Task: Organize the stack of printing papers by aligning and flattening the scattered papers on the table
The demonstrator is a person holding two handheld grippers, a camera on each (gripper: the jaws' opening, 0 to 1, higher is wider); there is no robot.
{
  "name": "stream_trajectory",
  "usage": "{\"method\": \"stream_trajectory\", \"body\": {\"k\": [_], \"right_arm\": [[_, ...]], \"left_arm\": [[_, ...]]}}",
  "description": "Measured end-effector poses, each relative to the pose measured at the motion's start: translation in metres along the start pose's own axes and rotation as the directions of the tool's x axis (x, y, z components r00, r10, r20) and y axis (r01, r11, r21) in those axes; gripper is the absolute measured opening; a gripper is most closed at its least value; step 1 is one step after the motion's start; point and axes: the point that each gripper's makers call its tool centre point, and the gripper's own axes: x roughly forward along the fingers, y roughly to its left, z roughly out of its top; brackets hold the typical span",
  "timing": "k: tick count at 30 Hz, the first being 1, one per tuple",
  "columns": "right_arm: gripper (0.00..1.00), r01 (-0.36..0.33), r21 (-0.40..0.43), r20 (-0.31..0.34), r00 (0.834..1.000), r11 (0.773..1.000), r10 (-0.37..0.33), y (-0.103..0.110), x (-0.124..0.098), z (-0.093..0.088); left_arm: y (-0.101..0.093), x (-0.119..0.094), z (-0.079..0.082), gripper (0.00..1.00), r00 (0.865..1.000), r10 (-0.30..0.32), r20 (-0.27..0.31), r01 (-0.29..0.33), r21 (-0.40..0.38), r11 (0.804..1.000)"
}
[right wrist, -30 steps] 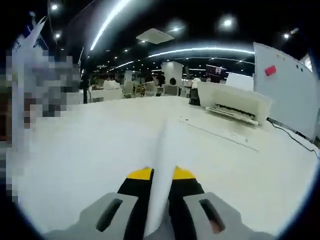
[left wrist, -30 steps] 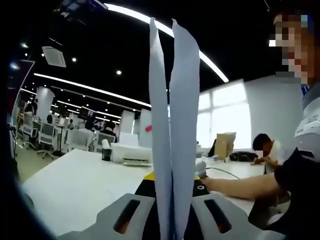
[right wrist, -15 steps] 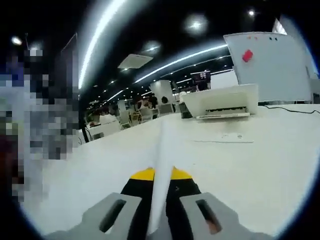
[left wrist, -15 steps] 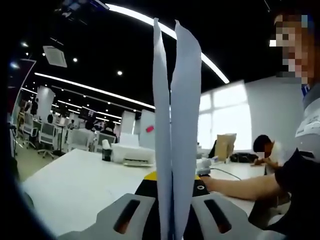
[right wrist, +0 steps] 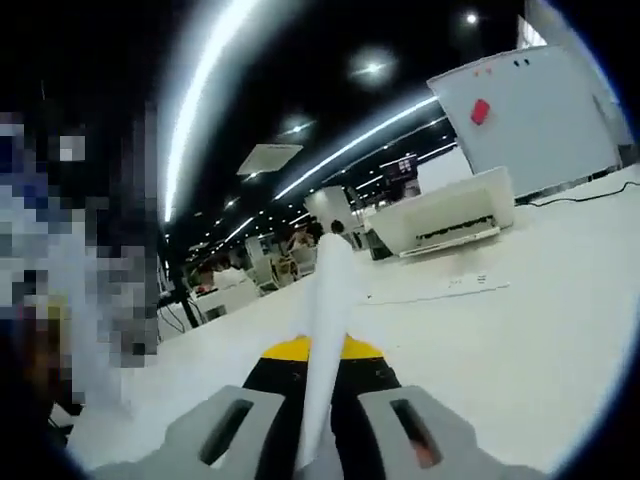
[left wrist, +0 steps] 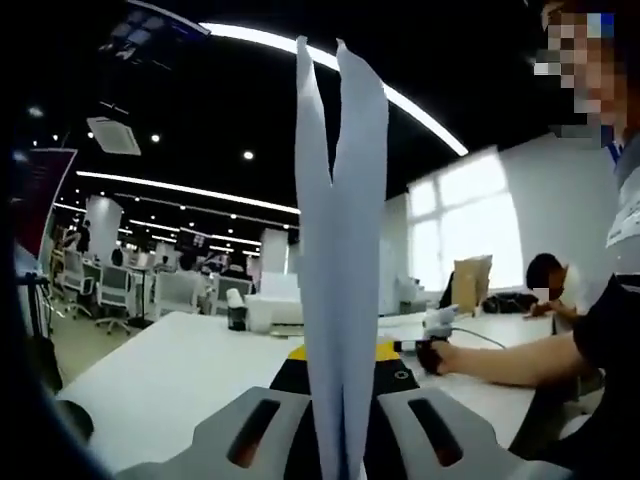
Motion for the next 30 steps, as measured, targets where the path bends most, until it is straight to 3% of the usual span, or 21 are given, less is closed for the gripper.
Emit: {"method": "stream_trajectory", "body": {"k": [9,16,22,23,25,30], "right_arm": [[0.00,-0.066,0.107,0.079,0.995,0.992,0.058,0.039,-0.011,0.014],[0.00,-0.109,0.059,0.121,0.987,0.992,0.102,0.088,-0.018,0.030],[0.00,-0.127,0.006,0.126,0.984,0.992,0.125,0.118,-0.024,0.035],[0.00,-0.135,0.010,0.129,0.983,0.991,0.133,0.096,-0.020,0.042],[0.00,-0.146,0.007,0.134,0.980,0.989,0.144,0.086,-0.018,0.050],[0.00,-0.163,-0.023,0.144,0.976,0.986,0.165,0.092,-0.018,0.060]], "left_arm": [[0.003,-0.001,0.000,0.06,1.000,0.015,0.006,-0.015,-0.008,1.000],[0.007,-0.003,-0.001,0.06,0.999,0.031,0.010,-0.031,-0.019,0.999],[0.007,-0.004,0.000,0.06,0.999,0.032,0.011,-0.032,-0.028,0.999],[0.007,-0.004,0.000,0.06,0.999,0.032,0.011,-0.032,-0.031,0.999],[0.008,-0.003,0.000,0.06,0.999,0.034,0.013,-0.033,-0.035,0.999],[0.008,-0.003,0.000,0.06,0.999,0.038,0.013,-0.037,-0.038,0.999]]}}
